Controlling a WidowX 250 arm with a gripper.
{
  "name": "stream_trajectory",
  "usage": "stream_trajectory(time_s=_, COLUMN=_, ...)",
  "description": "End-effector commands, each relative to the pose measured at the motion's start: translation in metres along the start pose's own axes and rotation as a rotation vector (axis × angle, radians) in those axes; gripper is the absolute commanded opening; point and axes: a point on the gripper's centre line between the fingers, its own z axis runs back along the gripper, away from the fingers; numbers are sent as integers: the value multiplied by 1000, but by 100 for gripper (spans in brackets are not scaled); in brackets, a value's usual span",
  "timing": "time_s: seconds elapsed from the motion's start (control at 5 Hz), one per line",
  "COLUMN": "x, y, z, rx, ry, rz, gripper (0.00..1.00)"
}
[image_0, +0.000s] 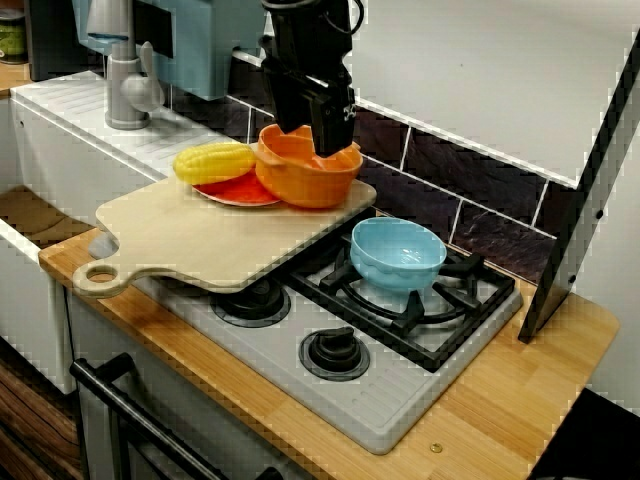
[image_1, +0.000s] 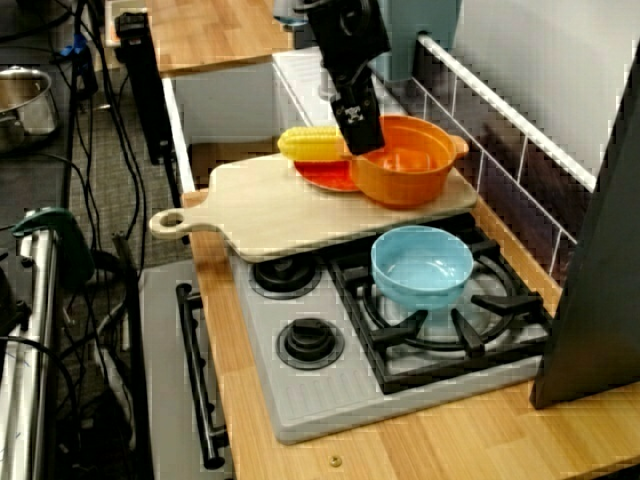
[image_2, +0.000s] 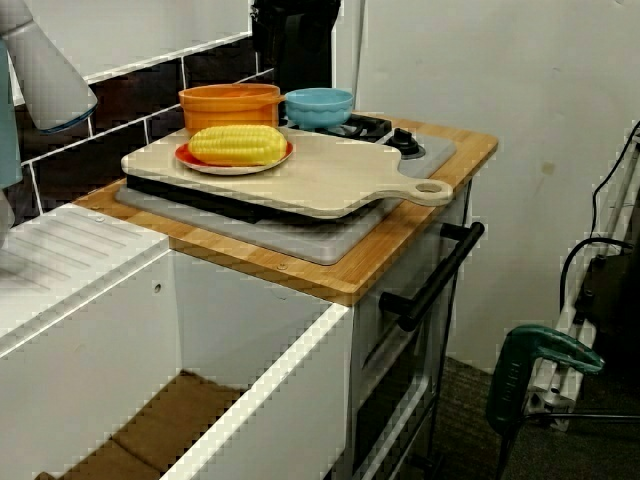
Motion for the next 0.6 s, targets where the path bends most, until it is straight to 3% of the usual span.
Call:
stream_trajectory(time_s=0.0, x=-2, y=24, z=28, rx=54, ry=-74, rz=83, gripper=100)
stream_trajectory(time_s=0.4, x=-13, y=44, z=32, rx=73, ry=-88, rz=189, gripper=100)
